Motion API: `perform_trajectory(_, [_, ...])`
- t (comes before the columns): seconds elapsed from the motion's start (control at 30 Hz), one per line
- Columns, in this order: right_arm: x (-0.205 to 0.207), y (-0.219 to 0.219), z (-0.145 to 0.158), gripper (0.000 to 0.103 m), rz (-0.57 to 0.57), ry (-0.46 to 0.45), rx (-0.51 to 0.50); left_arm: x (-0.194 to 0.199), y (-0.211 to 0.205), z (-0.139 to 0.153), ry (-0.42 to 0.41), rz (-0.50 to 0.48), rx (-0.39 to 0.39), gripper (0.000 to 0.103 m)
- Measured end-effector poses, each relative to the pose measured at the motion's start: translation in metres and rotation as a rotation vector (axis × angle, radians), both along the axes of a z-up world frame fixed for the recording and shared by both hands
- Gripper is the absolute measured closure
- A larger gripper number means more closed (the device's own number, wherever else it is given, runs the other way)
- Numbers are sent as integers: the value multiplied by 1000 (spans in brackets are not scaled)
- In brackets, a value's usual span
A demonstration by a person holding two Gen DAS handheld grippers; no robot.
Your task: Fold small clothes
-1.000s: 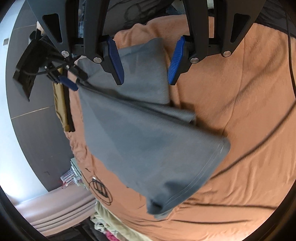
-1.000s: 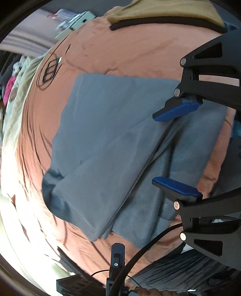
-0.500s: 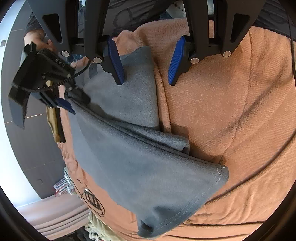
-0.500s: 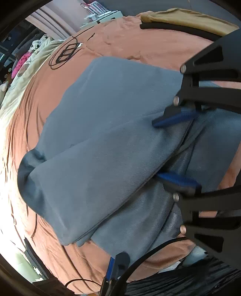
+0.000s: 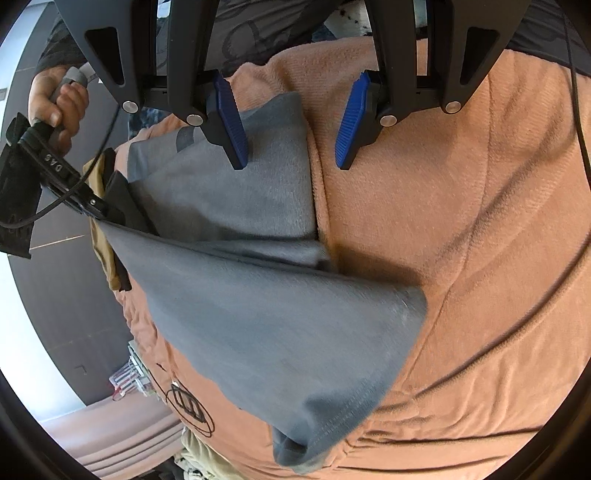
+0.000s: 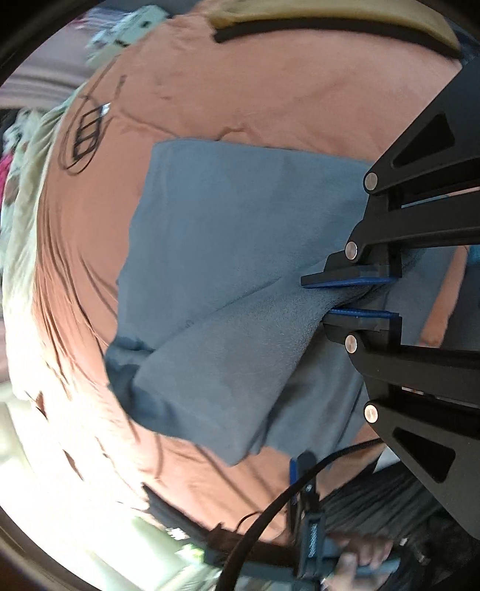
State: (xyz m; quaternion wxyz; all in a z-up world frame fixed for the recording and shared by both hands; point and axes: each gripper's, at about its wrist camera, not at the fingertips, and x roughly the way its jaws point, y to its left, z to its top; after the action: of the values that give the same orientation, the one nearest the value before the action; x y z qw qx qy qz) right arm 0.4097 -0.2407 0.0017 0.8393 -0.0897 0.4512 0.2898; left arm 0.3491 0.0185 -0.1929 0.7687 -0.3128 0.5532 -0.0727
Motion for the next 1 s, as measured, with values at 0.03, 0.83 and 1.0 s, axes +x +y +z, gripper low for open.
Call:
perform_trajectory(0.03, [-1,-5,0,97,-11,15,23,0,0,1,-4,-1,2,52])
perform_trajectory(0.83, [-1,-97,-22,64,-128,174,137,15,-5,3,-18,-19,51,52])
perform_trajectory(1.0, [-11,-85,-18,41,-98,99,59,12,-3,-1,-10,-18,57,52])
